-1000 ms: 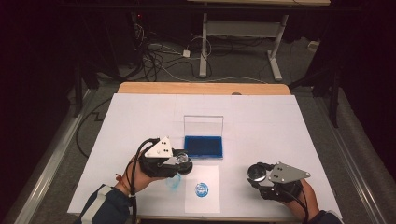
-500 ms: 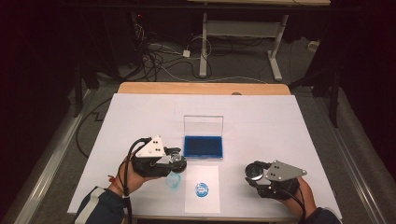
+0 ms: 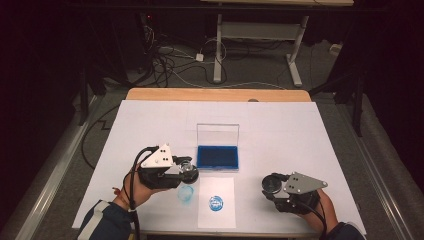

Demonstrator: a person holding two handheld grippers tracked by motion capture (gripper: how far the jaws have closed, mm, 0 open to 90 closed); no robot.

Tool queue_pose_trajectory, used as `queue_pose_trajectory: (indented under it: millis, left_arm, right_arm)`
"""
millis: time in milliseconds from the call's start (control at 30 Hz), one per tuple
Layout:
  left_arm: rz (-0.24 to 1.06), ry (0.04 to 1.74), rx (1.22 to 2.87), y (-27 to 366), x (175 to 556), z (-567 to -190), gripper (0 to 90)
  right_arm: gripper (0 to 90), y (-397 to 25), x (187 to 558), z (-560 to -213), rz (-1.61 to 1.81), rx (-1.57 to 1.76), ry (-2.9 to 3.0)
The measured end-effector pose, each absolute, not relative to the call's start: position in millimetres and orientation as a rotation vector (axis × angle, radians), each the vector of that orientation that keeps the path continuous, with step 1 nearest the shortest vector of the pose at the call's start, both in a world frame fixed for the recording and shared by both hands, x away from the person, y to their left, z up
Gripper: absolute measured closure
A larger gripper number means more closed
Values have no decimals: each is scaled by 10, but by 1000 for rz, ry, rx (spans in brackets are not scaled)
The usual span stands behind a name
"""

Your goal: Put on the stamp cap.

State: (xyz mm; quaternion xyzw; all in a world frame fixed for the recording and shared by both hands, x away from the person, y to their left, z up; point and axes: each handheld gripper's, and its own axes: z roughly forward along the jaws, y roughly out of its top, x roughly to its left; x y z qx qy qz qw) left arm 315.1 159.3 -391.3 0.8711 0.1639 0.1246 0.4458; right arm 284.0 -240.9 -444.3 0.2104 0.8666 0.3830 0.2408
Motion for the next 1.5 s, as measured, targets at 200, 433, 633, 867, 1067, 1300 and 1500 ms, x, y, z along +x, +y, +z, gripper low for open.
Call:
queue_pose_trajectory:
  millis: [200,433,633,867,1067,1300,1500]
  left_arm:
    - [315,402,2151,1581,3152,-3894,540]
    - [301,388,2135,1536,3160,-3867,540]
    - [317,368,2137,1488,3132,-3813,540]
    - [320,356,2125,1465,3107,-3771,540]
    - [319,346,2114,1441,3104,-3761,540]
    - [300,326,2113,1333,3100,-3781,540]
    - [276,291,2120,1210,3109,-3792,540]
  right_arm:
    - [378,-2401,2818,-4446,1045,568,2373]
    - [378,-2424,2792,-4446,1047,576,2369]
    - [378,-2408,2778,-4452,1050,572,2374]
    - [378,-2361,2771,-4459,1049,562,2384]
    - [378,-2294,2781,-4474,1054,550,2400]
    - [378,-2136,2789,-4492,1071,517,2426]
    - [379,-1959,2816,-4495,1102,480,2450]
